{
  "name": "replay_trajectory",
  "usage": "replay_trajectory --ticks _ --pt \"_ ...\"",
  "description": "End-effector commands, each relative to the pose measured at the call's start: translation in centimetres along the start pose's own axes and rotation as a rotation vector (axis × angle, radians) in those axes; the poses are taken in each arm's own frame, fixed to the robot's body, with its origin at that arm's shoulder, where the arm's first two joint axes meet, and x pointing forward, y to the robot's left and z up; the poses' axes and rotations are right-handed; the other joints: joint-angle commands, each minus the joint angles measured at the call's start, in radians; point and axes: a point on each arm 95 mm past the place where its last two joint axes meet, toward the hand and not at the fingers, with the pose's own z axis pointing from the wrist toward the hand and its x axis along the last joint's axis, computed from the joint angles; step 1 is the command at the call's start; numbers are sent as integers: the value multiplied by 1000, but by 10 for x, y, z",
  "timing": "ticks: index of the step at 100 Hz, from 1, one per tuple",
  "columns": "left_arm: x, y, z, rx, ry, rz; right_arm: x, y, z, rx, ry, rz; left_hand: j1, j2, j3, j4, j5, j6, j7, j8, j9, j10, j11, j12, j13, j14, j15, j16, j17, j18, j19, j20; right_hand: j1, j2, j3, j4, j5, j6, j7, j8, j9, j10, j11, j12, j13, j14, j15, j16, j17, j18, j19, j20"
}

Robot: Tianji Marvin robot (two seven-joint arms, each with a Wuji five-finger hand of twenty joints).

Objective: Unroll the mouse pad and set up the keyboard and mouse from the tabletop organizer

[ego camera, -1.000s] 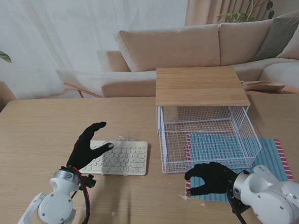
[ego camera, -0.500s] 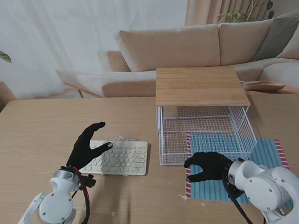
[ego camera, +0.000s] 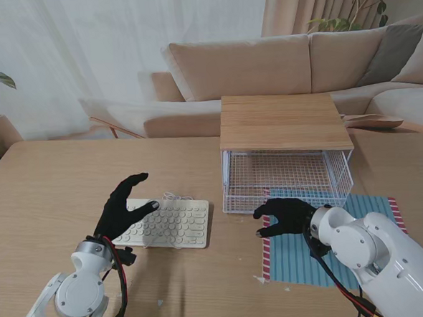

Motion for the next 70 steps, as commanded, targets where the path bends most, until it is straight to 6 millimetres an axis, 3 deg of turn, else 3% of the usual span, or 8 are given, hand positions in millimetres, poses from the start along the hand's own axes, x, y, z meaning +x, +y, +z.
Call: replay_trajectory --ticks 1,70 --pt "2 3 -1 -13 -1 -6 0 7 5 -6 -6 10 -35 17 -24 35 0 -5 -18 -8 1 -30 4 -3 0 -18 -17 -3 -8 6 -41 15 -5 20 0 46 -22 -28 8 -14 -35 -23 7 -4 -37 -29 -8 -9 -43 -8 -76 22" --pt "-4 0 -14 -10 -26 27 -33 40 61 -140 -44 34 -43 38 -33 35 5 -5 -19 -8 2 -39 11 2 0 -21 -21 -4 -11 10 -73 31 -24 -4 55 43 -29 -46 32 -16 -58 -37 28 1 -65 -39 -4 -8 -65 -11 -105 33"
